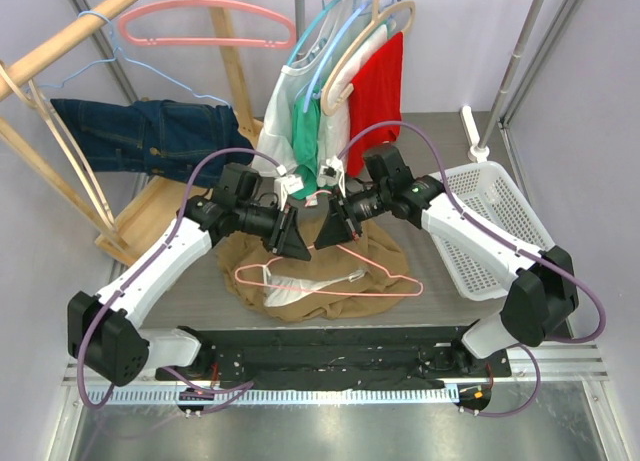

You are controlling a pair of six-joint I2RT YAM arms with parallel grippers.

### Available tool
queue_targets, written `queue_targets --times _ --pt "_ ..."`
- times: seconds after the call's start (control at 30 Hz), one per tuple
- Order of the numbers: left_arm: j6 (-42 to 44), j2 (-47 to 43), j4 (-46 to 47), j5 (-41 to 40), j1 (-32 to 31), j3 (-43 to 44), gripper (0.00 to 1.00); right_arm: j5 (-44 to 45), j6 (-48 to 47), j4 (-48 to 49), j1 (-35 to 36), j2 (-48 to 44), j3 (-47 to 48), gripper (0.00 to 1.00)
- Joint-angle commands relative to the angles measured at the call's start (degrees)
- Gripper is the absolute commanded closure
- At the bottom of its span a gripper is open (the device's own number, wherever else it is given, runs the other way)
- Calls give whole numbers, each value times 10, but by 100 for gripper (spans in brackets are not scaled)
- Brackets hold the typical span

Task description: Place the skirt on the hanger

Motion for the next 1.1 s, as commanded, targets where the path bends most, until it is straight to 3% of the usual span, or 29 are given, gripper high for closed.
queue_targets --times 0.0,0.03,0.13,0.23,0.37,0.43,0.53,0.7,0.9,1.0,1.07 --pt "-7 -9 40 -7 8 0 84 -39 16 23 3 -16 25 99" --pt "-9 -9 40 -8 8 2 100 -28 25 26 3 -15 23 99" --pt "-16 -11 40 -31 9 1 100 18 48 42 2 -10 20 99" --pt "-20 -25 40 -102 9 -8 100 72 71 65 2 -15 18 82" --pt "-33 -52 48 -187 9 -23 100 178 98 82 2 -31 6 46" --pt "-40 -56 50 -224 9 -27 100 236 111 93 2 -47 -3 36" --pt "-55 -58 56 -268 9 -34 100 350 138 102 0 -83 -24 31" --pt "-88 -60 78 -319 9 -42 100 421 165 65 -1 -156 -60 30" --pt "-106 -56 97 -346 9 -41 100 445 192 -103 0 -188 -106 33" --pt "-113 -48 111 -361 9 -44 100 429 220 -133 3 -211 -146 48" --pt "-116 -41 124 -376 9 -41 100 404 230 -140 16 -226 -160 63"
